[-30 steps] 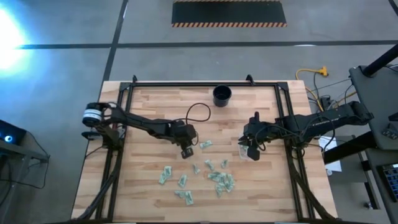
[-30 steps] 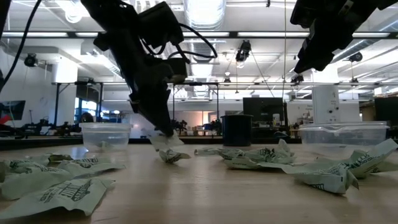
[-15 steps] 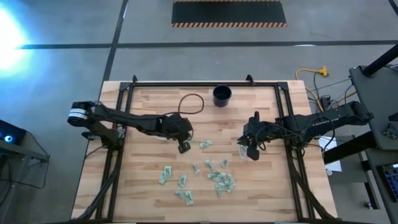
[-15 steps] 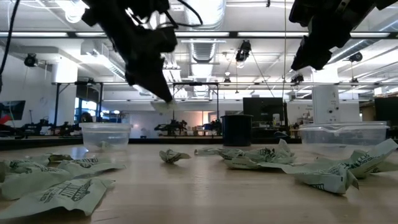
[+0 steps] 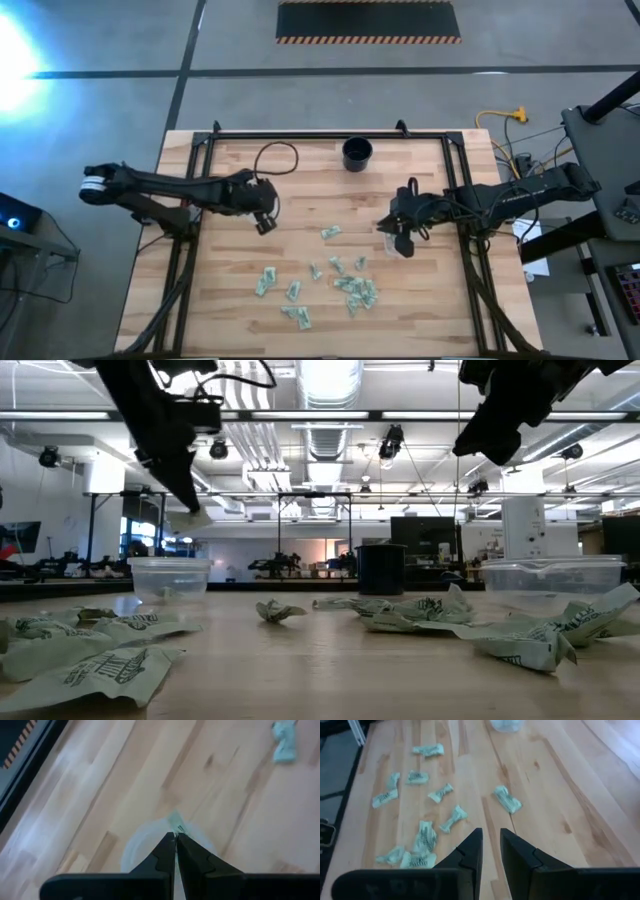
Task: Pick and place items into bin
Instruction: Put the white sweetener packet into the left transparent bin
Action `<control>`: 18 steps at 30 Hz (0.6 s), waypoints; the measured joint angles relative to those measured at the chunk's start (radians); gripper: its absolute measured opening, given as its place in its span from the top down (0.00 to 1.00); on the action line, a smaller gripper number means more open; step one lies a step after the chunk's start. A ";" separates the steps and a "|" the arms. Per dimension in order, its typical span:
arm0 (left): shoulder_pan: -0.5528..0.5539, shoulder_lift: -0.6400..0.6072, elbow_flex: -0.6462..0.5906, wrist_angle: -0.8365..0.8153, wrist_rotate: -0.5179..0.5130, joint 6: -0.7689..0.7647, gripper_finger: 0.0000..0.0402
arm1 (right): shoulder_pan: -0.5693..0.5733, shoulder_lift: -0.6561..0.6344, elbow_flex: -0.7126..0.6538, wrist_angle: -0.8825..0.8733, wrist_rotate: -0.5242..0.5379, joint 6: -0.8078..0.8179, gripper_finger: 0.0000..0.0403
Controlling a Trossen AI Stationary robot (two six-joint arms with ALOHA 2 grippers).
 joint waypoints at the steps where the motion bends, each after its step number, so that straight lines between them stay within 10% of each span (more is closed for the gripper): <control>1: 0.001 -0.012 -0.015 0.005 -0.003 0.000 1.00 | 0.000 0.002 0.000 0.004 0.000 -0.004 0.85; 18: 0.009 -0.040 -0.154 0.043 -0.024 -0.074 0.98 | 0.000 0.016 0.000 0.046 -0.001 -0.007 0.85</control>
